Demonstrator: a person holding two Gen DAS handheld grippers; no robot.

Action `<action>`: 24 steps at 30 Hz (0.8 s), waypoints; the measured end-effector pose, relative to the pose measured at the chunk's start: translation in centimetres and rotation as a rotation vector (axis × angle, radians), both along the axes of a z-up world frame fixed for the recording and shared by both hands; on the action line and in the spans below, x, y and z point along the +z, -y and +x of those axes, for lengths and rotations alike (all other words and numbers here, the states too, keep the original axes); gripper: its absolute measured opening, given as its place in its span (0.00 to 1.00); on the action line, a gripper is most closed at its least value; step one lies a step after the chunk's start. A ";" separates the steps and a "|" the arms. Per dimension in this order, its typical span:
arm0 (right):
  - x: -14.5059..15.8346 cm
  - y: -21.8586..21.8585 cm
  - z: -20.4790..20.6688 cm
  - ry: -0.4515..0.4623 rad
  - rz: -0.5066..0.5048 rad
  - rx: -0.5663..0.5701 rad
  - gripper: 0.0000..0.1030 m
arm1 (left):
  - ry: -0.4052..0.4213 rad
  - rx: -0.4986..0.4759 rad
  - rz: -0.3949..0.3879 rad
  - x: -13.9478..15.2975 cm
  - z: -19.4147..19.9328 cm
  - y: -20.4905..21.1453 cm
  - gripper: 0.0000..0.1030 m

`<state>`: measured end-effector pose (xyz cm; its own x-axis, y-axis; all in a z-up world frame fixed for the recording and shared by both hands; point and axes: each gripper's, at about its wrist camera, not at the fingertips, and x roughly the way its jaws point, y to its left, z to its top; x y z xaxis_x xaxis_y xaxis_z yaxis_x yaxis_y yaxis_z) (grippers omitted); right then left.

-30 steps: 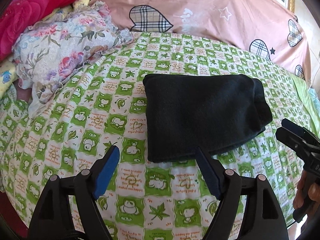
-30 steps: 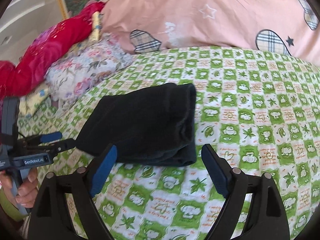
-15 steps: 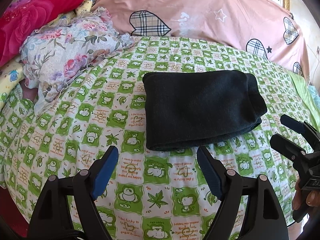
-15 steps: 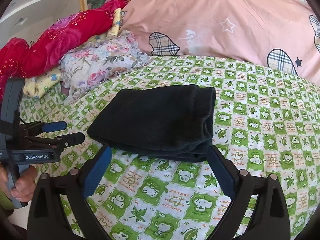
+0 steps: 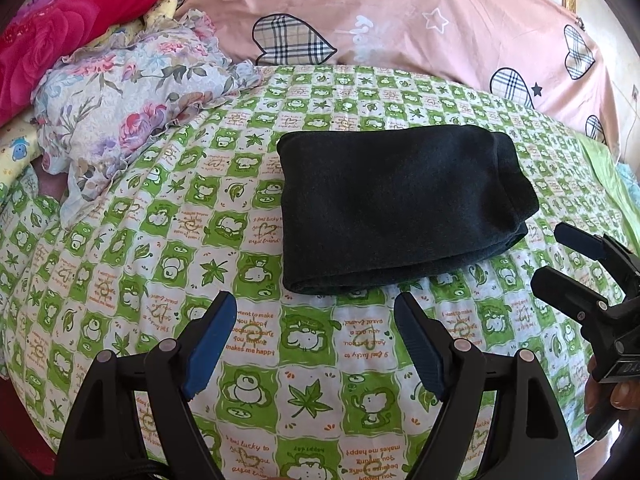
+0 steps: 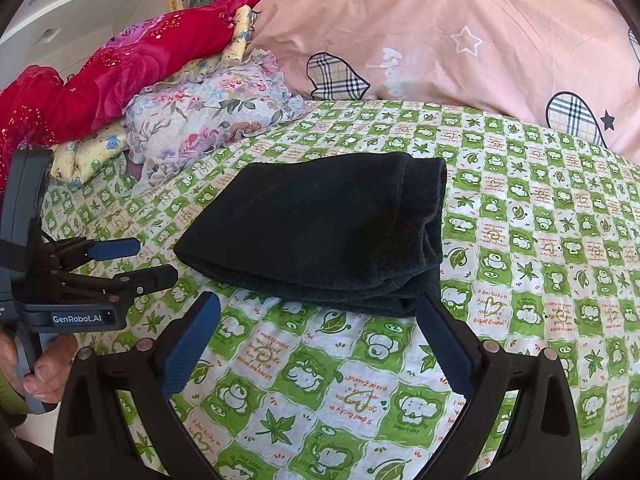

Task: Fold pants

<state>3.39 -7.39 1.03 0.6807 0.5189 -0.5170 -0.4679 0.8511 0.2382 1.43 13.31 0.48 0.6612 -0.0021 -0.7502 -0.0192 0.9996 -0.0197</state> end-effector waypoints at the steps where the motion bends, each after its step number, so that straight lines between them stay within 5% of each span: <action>1: -0.1 0.0 0.1 0.002 -0.005 -0.002 0.96 | 0.000 0.001 0.001 -0.1 0.1 0.0 0.79; 24: -1.3 -1.1 1.4 -0.011 -0.003 0.005 0.96 | -0.006 0.014 0.016 -1.0 1.1 -0.2 0.79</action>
